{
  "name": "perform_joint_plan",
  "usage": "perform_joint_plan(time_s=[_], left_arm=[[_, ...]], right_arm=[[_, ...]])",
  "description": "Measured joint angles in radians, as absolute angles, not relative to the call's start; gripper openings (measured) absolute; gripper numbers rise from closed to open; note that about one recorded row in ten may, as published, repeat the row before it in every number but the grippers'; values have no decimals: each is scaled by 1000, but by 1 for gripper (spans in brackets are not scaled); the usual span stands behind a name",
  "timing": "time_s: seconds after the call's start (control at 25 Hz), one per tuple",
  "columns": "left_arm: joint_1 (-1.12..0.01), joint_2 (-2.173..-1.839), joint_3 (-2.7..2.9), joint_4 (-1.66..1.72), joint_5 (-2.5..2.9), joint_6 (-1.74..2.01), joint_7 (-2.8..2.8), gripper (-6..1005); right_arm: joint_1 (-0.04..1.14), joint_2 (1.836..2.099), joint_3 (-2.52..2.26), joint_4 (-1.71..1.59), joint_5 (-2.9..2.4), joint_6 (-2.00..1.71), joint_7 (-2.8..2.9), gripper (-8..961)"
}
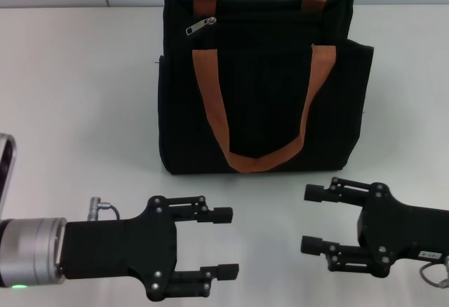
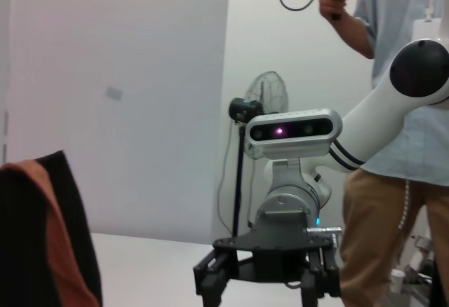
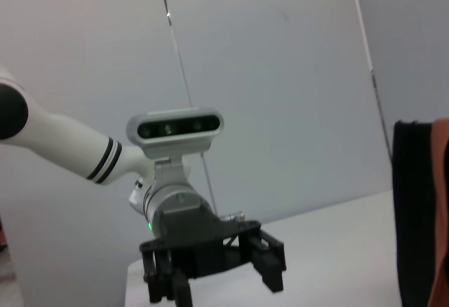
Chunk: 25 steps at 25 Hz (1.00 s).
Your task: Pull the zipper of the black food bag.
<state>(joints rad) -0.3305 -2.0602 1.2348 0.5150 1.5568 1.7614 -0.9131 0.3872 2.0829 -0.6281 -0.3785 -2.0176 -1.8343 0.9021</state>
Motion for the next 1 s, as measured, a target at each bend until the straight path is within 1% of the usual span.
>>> perform_joint_plan(time_s=[0.08, 0.2, 0.44, 0.68, 0.72, 0.76, 0.88, 1.0], left_arm=[[-315, -2058, 1224, 517, 1560, 1763, -911, 667], [-283, -2047, 1219, 518, 1558, 1764, -910, 667], [-248, -2042, 1185, 519, 1554, 1772, -904, 667], [-239, -2048, 1167, 512, 1555, 1778, -889, 667], [-238, -2055, 1137, 507, 1550, 1775, -863, 667], [-238, -2055, 1137, 507, 1550, 1775, -863, 666], [-230, -2071, 992, 469, 1548, 1741, -777, 666], [-236, -2072, 786, 386, 1537, 1734, -750, 666]], right_arm=[[392, 2083, -637, -375, -2019, -1827, 903, 738], [410, 2086, -662, -369, -2021, -1807, 909, 737], [445, 2086, -668, -347, -2023, -1806, 910, 737], [450, 2086, -668, -343, -2024, -1805, 908, 737], [450, 2086, -666, -341, -2022, -1805, 906, 737], [450, 2086, -664, -338, -2020, -1805, 905, 737], [452, 2087, -659, -333, -2019, -1800, 905, 738], [460, 2087, -657, -313, -2019, -1786, 904, 738]])
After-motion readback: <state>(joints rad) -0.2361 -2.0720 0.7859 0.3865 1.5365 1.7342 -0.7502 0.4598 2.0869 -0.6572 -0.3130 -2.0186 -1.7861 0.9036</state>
